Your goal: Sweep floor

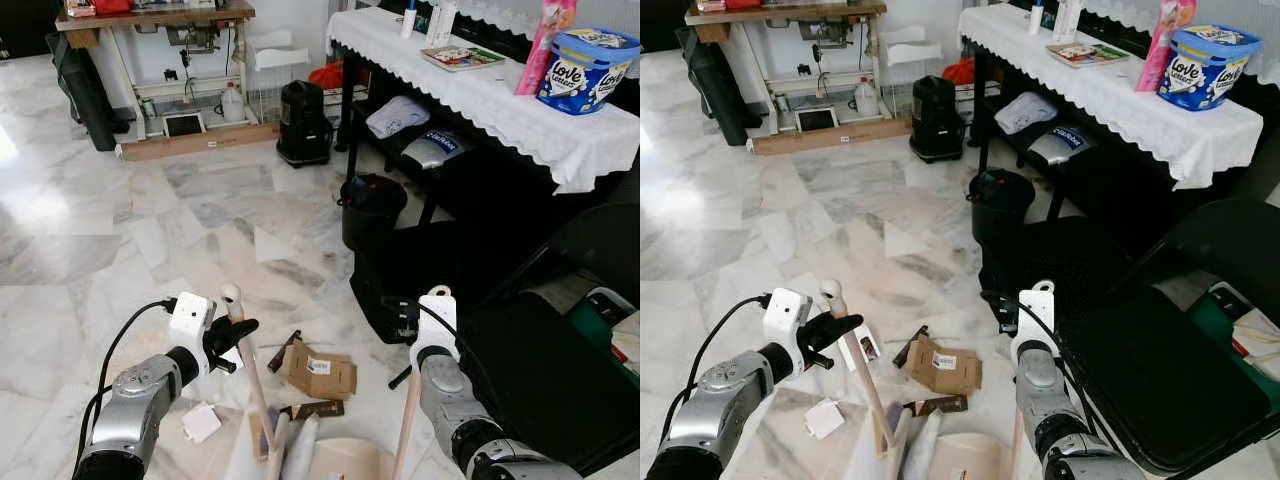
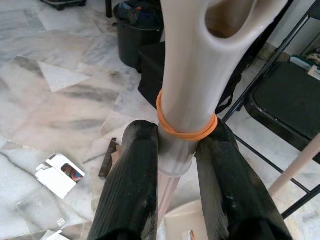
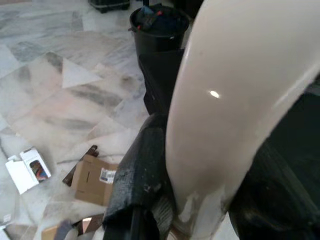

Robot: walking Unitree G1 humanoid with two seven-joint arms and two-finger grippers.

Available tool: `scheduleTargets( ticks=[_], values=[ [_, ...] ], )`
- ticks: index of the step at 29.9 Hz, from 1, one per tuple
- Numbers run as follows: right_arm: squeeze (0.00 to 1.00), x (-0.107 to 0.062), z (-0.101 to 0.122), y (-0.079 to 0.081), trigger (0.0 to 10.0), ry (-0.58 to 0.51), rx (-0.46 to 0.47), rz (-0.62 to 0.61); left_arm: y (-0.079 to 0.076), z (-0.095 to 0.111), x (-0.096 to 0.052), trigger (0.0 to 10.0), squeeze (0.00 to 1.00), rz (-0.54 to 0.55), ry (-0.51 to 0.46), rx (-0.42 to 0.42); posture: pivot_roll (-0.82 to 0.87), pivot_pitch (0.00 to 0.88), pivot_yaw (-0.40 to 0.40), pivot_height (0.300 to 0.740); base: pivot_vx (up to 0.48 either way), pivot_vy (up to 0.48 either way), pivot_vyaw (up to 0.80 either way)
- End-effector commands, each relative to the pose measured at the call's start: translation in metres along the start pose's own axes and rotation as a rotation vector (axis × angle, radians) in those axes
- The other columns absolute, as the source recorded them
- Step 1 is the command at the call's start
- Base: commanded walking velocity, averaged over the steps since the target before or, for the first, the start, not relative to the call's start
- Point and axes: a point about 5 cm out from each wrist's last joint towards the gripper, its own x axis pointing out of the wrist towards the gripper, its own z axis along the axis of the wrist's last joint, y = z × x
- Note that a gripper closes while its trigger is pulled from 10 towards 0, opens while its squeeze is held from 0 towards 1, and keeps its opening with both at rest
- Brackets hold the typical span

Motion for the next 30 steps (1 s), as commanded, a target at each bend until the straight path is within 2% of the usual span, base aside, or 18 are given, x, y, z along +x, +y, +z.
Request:
scheduleTargets(
  ticks=[1,9,17,25,30],
  values=[
    [0.00,0.003,0.015,-0.002,10.0,-0.077,-0.024,-0.003,-0.004,-0.004,0.001,10.0,0.00,-0.032,0.025,-0.013,0.08,0.019,-0.028,0.740,0.000,0.000,0.00],
    [0.00,0.001,0.009,0.000,10.0,-0.074,-0.124,0.016,-0.006,-0.005,0.001,10.0,0.00,-0.044,0.041,0.005,0.09,0.017,-0.028,0.740,0.000,0.000,0.00],
    [0.00,-0.006,-0.019,0.004,10.0,0.077,-0.125,0.040,-0.006,-0.004,0.001,10.0,0.00,-0.053,0.043,0.003,0.09,0.016,-0.027,0.740,0.000,0.000,0.00],
    [0.00,-0.011,-0.031,0.007,10.0,0.144,-0.128,0.065,-0.006,-0.005,0.001,10.0,0.00,-0.089,0.054,-0.075,0.09,0.012,-0.023,0.740,0.000,0.000,0.00],
    [0.00,-0.011,-0.031,0.009,10.0,0.148,-0.124,0.073,-0.007,0.001,0.001,10.0,0.00,-0.113,0.011,-0.154,0.09,0.013,-0.023,0.740,0.000,0.000,0.00]
  ],
)
